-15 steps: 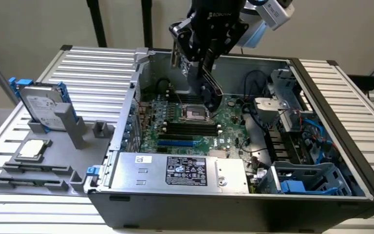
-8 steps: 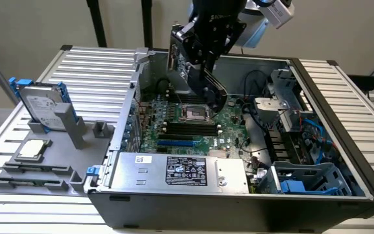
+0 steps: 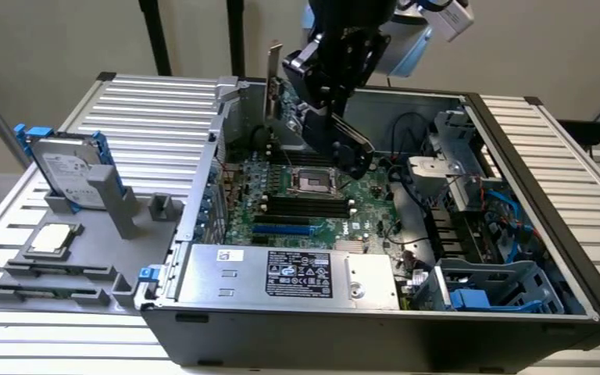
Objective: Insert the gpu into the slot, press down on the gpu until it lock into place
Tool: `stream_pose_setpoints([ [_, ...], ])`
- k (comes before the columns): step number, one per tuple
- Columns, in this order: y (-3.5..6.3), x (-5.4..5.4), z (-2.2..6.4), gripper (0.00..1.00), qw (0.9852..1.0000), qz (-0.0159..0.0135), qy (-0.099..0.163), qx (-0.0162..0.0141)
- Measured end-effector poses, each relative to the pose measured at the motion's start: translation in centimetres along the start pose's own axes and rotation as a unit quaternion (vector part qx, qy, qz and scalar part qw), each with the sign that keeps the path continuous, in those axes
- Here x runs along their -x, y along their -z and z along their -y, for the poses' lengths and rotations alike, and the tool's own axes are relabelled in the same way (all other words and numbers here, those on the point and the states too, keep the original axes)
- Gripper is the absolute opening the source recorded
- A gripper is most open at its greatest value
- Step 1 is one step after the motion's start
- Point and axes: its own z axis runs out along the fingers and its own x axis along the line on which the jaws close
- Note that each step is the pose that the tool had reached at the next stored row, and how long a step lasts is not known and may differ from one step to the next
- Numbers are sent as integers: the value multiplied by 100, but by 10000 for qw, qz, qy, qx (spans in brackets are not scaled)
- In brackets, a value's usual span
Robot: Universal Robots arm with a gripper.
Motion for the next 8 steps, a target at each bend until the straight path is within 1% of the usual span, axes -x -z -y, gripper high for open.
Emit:
stream_pose_setpoints([
  [2, -5, 0, 0, 26, 9998, 32, 179, -39],
  [4, -9, 0, 0, 26, 9993, 65, 362, -79],
  [6, -15, 0, 0, 26, 9984, 99, 540, -119],
  [8, -21, 0, 1, 26, 9971, 134, 727, -160],
])
